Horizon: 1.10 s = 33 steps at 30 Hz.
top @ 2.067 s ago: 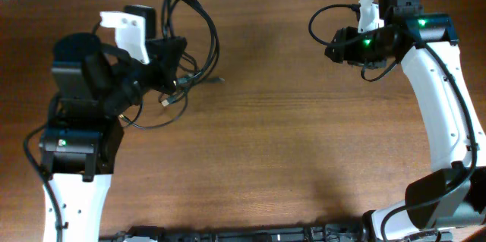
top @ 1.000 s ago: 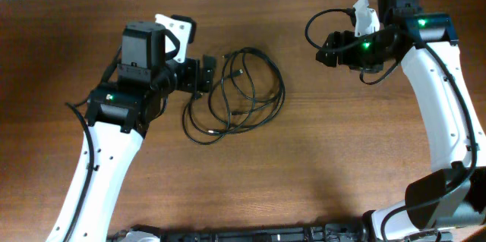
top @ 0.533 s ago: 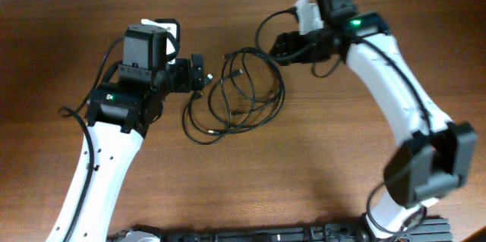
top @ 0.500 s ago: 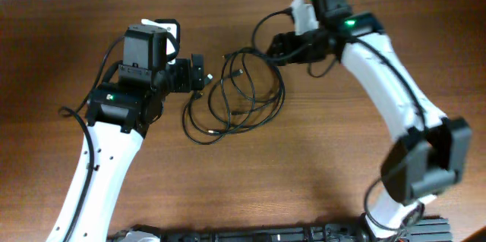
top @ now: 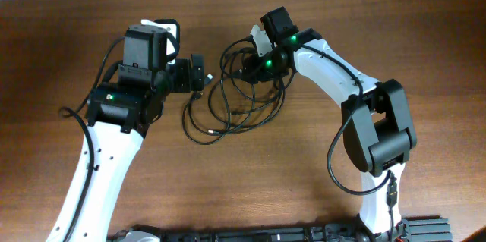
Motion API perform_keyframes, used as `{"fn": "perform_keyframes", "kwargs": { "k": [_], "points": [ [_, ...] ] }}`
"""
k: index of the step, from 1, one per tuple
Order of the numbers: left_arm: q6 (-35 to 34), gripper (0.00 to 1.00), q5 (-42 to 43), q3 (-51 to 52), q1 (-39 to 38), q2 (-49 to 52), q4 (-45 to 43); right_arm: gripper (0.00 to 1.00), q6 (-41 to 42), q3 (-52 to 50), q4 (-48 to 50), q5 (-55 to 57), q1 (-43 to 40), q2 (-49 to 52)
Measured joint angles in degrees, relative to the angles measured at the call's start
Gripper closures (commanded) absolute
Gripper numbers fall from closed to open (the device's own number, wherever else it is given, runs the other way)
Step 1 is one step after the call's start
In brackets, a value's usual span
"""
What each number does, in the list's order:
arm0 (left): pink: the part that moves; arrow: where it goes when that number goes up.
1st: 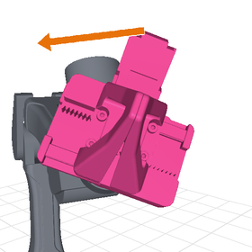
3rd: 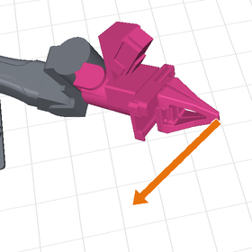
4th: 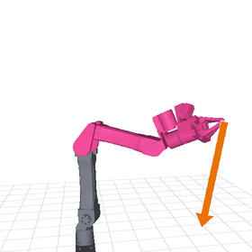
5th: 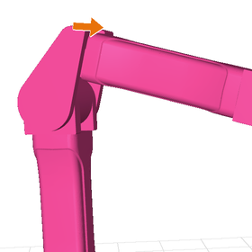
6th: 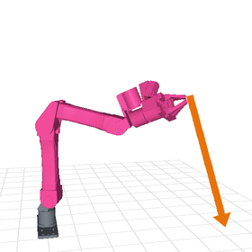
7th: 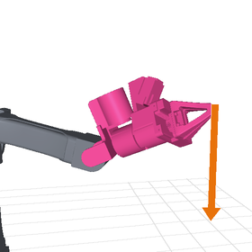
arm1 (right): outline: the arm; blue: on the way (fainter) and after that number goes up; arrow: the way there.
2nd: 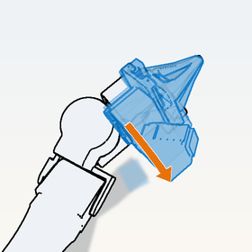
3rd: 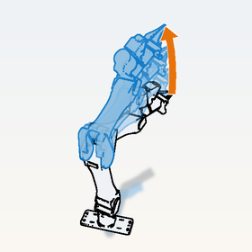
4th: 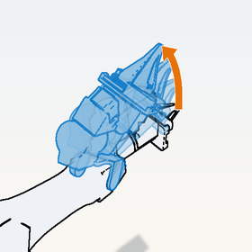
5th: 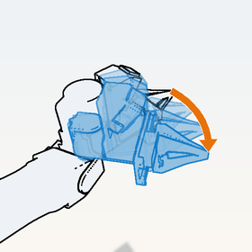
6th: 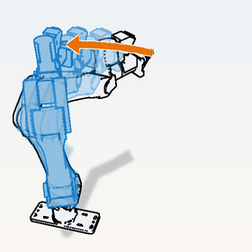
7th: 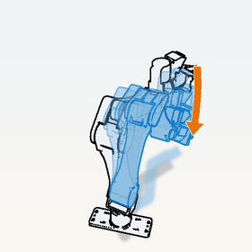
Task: Untangle cables
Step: 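Reach the right gripper to the cable pile and grasp one cable, then pull the grasped cable up and far right with the right gripper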
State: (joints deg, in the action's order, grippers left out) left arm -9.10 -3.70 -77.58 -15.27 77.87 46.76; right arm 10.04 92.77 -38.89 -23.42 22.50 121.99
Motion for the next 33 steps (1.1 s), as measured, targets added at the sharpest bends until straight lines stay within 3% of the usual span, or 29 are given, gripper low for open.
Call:
{"fn": "perform_keyframes", "kwargs": {
  "k": [6,9,16,22,26,33],
  "points": [
    [0.00,0.01,0.00,0.00,0.00,0.00,0.02,0.57,0.17,0.00,1.29,0.26,0.31,0.48],
    [0.00,0.01,0.00,0.00,0.00,0.00,0.00,0.96,0.39,0.00,1.84,0.50,1.25,1.57],
    [0.00,0.01,0.00,0.00,0.00,0.00,0.02,0.96,-0.37,0.02,0.44,0.74,1.97,2.89],
    [0.00,0.01,0.00,0.00,0.00,0.00,0.15,0.96,-1.70,4.85,-11.15,1.57,-1.01,1.73],
    [0.00,0.01,0.00,0.00,0.00,0.00,0.20,0.96,-2.97,12.98,-17.25,2.56,-3.30,-5.29],
    [0.00,0.01,0.00,0.00,0.00,0.00,0.17,0.96,-3.23,20.72,-17.73,2.60,-3.23,-22.34]
  ]
}}
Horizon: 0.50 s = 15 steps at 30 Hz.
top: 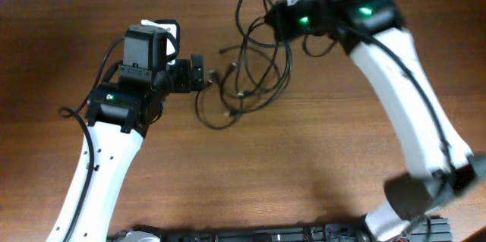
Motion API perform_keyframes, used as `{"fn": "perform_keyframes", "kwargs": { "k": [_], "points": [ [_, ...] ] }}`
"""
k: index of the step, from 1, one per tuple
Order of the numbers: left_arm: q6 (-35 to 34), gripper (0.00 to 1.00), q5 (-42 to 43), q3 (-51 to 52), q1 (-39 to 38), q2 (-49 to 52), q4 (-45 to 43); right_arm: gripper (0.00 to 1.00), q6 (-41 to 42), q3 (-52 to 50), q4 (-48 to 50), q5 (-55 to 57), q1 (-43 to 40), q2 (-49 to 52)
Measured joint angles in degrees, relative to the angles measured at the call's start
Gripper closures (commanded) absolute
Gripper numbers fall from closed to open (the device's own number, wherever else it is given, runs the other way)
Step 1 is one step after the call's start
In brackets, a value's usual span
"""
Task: Untangle cables
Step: 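Pull the grasped cable up and far right with the right gripper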
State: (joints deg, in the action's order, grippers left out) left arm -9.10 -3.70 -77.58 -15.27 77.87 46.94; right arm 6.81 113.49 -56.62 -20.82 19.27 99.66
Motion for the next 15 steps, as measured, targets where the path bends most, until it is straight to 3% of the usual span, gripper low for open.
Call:
{"fn": "perform_keyframes", "kwargs": {
  "k": [15],
  "points": [
    [0.00,0.01,0.00,0.00,0.00,0.00,0.02,0.96,-0.76,0.09,1.05,-0.90,0.00,-14.56]
  ]
}}
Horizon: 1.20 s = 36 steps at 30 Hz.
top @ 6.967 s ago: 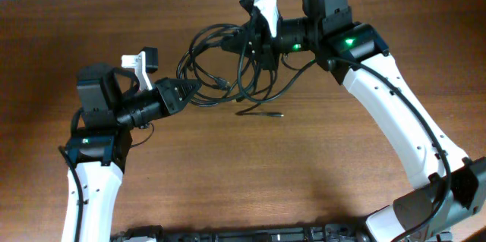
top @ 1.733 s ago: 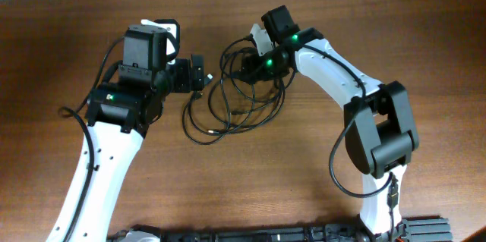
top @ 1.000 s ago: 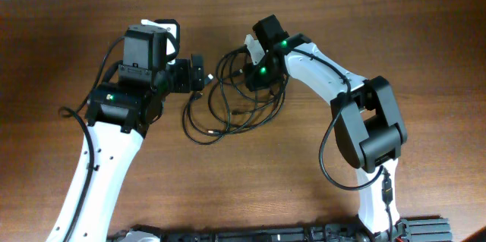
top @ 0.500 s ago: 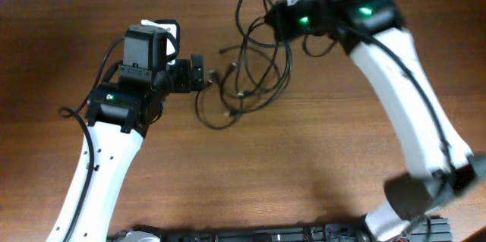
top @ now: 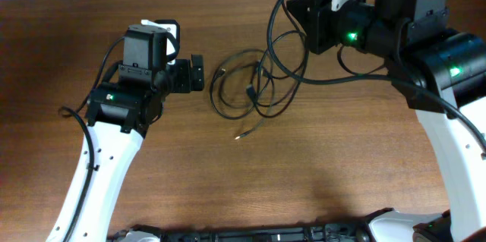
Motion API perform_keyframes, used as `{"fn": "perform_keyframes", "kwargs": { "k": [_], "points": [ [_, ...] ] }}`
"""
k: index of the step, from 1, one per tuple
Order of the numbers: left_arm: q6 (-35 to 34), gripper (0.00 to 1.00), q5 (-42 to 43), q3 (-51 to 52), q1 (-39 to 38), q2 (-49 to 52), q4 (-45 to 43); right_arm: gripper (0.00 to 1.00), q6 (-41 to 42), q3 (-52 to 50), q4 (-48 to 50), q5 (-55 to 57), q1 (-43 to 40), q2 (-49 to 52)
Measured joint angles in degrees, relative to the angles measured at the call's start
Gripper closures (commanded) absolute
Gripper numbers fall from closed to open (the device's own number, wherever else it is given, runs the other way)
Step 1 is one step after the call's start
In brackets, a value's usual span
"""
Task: Untangle cables
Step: 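Pull the grasped cable up and far right with the right gripper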
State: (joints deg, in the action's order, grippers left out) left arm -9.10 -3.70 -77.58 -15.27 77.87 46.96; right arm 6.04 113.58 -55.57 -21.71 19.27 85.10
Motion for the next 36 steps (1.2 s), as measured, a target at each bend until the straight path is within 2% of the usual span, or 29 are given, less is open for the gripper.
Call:
{"fn": "perform_keyframes", "kwargs": {
  "k": [6,15,24,36],
  "points": [
    [0.00,0.01,0.72,0.00,0.00,0.00,0.11,0.96,-0.24,0.00,0.02,-3.41,0.00,-0.04],
    [-0.04,0.01,8.48,0.00,0.00,1.03,0.22,0.96,-0.66,1.29,4.50,-4.31,-0.02,-0.04],
    [-0.20,0.01,13.64,0.00,0.00,5.14,0.24,0.96,-1.99,15.69,4.35,2.36,-0.02,-1.07],
    [-0.22,0.01,15.78,0.00,0.00,6.16,0.48,0.96,-10.86,30.08,5.14,15.37,-0.02,-1.68]
  ]
}}
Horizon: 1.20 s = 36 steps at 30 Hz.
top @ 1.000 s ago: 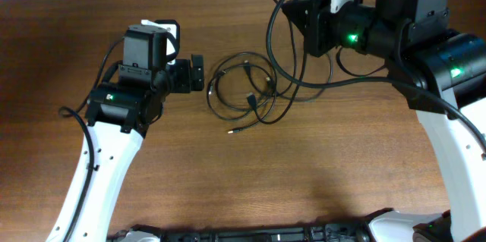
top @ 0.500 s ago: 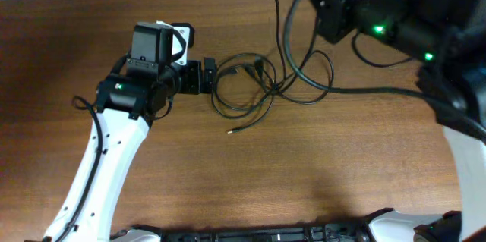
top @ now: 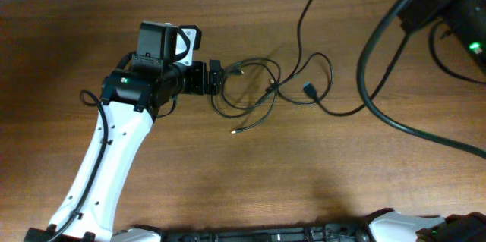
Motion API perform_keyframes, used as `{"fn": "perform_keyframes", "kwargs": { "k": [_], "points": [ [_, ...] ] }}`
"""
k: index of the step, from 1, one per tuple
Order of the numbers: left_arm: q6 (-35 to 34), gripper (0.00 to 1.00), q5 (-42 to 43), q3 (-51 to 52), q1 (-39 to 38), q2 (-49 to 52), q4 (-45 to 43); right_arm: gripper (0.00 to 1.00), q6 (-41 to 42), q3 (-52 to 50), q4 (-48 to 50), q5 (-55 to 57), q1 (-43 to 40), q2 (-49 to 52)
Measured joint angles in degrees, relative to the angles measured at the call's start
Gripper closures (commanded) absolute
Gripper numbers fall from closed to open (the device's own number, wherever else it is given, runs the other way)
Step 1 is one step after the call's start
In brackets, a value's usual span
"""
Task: Untangle cables
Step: 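Pull the grasped cable up and far right with the right gripper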
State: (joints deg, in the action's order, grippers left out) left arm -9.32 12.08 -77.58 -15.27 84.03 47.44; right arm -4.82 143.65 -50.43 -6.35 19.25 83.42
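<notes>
A tangle of thin black cables [top: 254,104] lies on the brown table, with a black plug [top: 307,88] at its right and a small metal tip [top: 235,130] trailing at the front. One strand [top: 306,16] runs from the tangle up and out past the top edge. My left gripper [top: 215,77] sits open at the tangle's left edge, its fingers around the outer loop there. My right arm [top: 456,7] is raised close to the camera at the top right. Its gripper is out of the frame.
A thick black lead [top: 368,90] hanging from the raised right arm sweeps across the right side of the view, blurred and well above the wooden table [top: 228,189]. The pale wall edge runs along the top.
My left gripper has moved right, from clear of the tangle to its left edge. My right arm has risen further and gone right, out of the frame; a strand now trails off the top.
At first my right gripper was down in the tangle and my left gripper beside its left end. Then the right arm lifted cables up and right, stretching the bundle. Later the bundle lay apart from the left gripper. Now the left gripper is at the tangle.
</notes>
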Motion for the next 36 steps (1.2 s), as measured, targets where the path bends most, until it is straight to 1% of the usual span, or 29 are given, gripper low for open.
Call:
{"fn": "perform_keyframes", "kwargs": {
  "k": [7,10,12,15,17,19,21,25,28,31,36],
  "points": [
    [0.02,0.01,0.02,0.00,0.00,-0.02,1.64,0.96,-6.05,0.70,5.35,4.28,0.00,0.07],
    [0.02,0.01,0.35,0.00,0.00,0.00,1.77,0.96,-7.91,1.14,5.29,6.21,0.00,0.57],
    [0.02,0.01,1.38,0.00,0.00,-0.02,2.14,0.96,-9.44,1.68,2.93,8.46,0.00,1.73],
    [0.00,0.01,2.80,0.00,0.00,0.00,2.36,0.96,-11.37,2.03,-3.19,14.27,0.00,5.18],
    [0.00,0.01,3.37,0.00,0.00,0.00,2.93,0.96,-12.26,1.92,-7.34,20.37,0.00,9.05],
    [0.02,0.01,3.65,0.00,0.00,0.00,3.50,0.96,-13.25,1.66,-10.03,26.95,0.00,12.92],
    [0.02,0.01,3.85,0.00,0.00,0.00,4.26,0.96,-13.68,1.36,-9.90,34.93,-0.11,16.37],
    [0.02,0.01,4.04,0.00,0.00,0.00,5.77,0.96,-15.21,1.07,-3.91,48.98,-1.66,18.93],
    [0.02,0.01,4.04,0.00,0.00,-0.02,5.95,0.96,-18.43,1.09,3.04,54.53,-2.62,18.16],
    [0.02,0.01,4.04,0.00,0.00,0.00,5.95,0.96,-22.62,1.09,9.92,57.61,-2.75,16.50],
    [0.02,0.01,4.04,0.00,0.00,0.00,5.90,0.96,-25.75,1.11,17.64,58.58,-2.75,13.31]
  ]
}}
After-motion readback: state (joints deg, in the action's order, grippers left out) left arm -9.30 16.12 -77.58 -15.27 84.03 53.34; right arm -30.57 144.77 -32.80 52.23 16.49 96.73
